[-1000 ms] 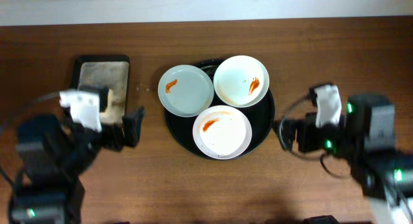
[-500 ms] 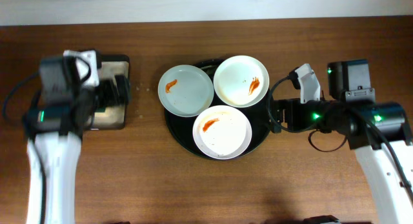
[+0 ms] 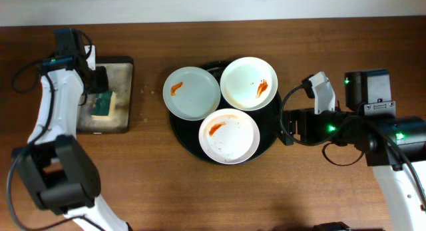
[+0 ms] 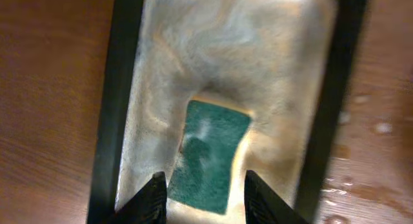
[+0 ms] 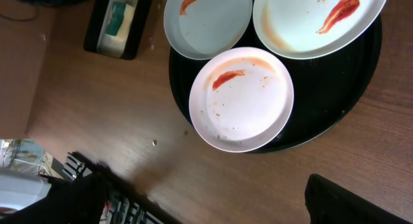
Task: Clean dirty plates on tray and stack at the side
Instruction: 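Grasp the green-yellow sponge with the left gripper and dip it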
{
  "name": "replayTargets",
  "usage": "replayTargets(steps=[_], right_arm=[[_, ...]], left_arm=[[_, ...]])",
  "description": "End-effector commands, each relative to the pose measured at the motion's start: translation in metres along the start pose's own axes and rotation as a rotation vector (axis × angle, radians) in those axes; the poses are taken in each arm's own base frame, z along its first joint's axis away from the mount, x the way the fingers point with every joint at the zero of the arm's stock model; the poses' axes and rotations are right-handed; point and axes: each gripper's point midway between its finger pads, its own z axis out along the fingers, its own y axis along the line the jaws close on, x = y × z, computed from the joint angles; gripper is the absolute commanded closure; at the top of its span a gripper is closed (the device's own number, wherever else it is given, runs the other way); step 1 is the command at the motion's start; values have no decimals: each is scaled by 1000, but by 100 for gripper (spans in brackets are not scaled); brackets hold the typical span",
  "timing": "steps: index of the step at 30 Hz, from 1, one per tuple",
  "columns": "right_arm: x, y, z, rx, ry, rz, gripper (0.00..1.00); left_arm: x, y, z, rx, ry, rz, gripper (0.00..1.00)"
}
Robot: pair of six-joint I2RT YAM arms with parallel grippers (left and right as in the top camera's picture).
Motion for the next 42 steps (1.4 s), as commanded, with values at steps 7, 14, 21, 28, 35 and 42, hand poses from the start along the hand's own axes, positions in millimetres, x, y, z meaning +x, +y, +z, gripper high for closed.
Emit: replayTargets(steps=[7, 14, 21, 28, 35, 42], right_arm=[[-5, 6, -7, -14, -25, -9, 1], [-5, 6, -7, -14, -26, -9, 1], [-5, 6, -7, -14, -26, -9, 1], [-5, 6, -7, -14, -26, -9, 1], [-5, 6, -7, -14, -26, -9, 1], [-5, 6, -7, -14, -26, -7, 1]], left_arm=[[11, 17, 45, -4, 69, -15, 32], [29, -6, 72, 111, 136, 47, 27], [35, -12, 75, 150, 156, 114, 28], [35, -12, 76, 150, 156, 114, 59], [40, -12, 84, 146, 176, 115, 82], [41, -12, 84, 146, 179, 107, 100]])
